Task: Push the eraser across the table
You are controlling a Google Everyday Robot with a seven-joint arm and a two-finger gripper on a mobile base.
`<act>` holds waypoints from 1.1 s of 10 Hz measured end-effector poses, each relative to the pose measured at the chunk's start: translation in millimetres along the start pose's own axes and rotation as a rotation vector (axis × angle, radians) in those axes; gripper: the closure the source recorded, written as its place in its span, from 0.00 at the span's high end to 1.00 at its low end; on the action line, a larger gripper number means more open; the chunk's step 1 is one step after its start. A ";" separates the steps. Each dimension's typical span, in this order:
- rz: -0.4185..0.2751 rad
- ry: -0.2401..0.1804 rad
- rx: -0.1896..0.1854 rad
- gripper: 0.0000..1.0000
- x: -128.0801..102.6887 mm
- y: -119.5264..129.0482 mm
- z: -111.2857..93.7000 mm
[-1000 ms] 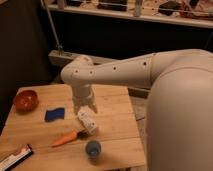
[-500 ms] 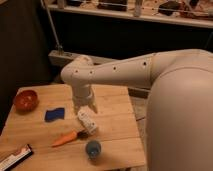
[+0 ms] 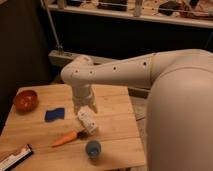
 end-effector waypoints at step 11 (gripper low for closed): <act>-0.154 -0.060 0.137 0.65 -28.1 57.0 -4.2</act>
